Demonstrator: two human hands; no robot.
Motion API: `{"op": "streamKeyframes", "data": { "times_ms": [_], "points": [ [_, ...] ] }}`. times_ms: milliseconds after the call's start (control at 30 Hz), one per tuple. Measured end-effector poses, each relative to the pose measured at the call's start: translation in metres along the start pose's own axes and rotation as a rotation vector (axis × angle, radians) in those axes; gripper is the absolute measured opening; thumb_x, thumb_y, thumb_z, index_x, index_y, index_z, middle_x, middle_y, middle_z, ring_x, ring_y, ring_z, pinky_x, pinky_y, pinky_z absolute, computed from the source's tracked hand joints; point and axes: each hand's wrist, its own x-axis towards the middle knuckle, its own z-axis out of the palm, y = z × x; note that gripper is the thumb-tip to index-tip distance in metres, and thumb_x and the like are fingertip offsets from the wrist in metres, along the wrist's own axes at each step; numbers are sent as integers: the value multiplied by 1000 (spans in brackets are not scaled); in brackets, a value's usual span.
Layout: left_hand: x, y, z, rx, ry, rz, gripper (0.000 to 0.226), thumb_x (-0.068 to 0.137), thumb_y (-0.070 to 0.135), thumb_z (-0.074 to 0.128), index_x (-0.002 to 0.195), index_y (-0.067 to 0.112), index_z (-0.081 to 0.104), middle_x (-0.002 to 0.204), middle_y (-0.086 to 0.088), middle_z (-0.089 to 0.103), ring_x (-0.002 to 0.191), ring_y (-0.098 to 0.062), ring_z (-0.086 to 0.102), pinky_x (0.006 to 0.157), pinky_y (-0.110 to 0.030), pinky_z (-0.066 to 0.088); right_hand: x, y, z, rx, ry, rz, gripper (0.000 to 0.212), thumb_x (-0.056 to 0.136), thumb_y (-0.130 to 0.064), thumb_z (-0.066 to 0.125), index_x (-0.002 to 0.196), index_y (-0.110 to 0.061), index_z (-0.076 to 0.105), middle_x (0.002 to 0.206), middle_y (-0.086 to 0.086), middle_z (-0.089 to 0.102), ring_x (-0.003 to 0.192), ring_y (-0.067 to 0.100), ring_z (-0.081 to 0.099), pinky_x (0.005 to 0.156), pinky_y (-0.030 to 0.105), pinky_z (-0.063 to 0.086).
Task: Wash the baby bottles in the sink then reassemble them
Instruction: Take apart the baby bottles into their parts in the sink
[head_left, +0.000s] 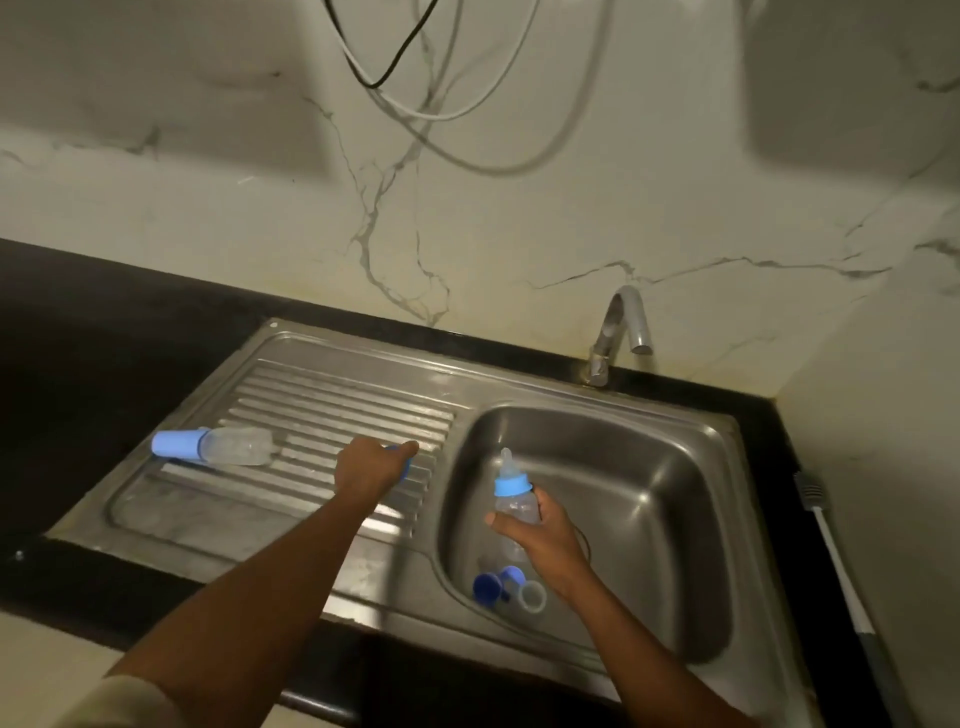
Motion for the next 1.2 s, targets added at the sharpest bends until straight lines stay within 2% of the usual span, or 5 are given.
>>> {"op": "streamKeyframes", "data": {
  "times_ms": [467, 633, 867, 967, 1200],
  "points": [
    [5, -5, 7, 514, 70, 143, 65, 88, 59, 59, 130, 10, 54, 132, -15, 55, 124, -34, 50, 100, -45, 43, -11, -8, 1, 84, 6, 50, 37, 83, -18, 78, 116, -18, 60, 106, 9, 67, 91, 20, 68, 70, 26, 56],
    [-19, 15, 22, 295, 201, 568, 41, 91, 37, 58, 119, 7, 62, 119, -14, 62, 113, -32, 55, 98, -44, 44, -14, -16, -4, 337, -108, 151, 47, 78, -25, 79, 119, -13, 58, 98, 11, 67, 85, 28, 68, 65, 39, 54],
    [-102, 64, 33, -774, -1107, 32, 57, 101, 45, 51, 130, -4, 57, 108, -14, 69, 67, -15, 61, 55, -27, 54, -22, -38, -12, 702, -446, 198, 52, 71, -30, 78, 105, 4, 60, 85, 17, 60, 67, 21, 61, 51, 26, 51],
    [-97, 58, 41, -931, -1213, 52, 43, 100, 31, 57, 134, 5, 59, 143, -14, 56, 123, -35, 39, 96, -44, 45, -21, -43, -25, 754, -556, 243, 51, 67, -33, 81, 98, 2, 62, 78, 14, 60, 58, 19, 61, 46, 23, 50],
    [-112, 68, 52, -879, -998, 82, 24, 96, 19, 58, 113, 6, 71, 111, -12, 72, 104, -34, 54, 87, -42, 46, -24, -36, -40, 544, -424, 186, 32, 75, -24, 71, 97, -2, 63, 81, 15, 61, 65, 22, 61, 52, 27, 51]
  ]
}}
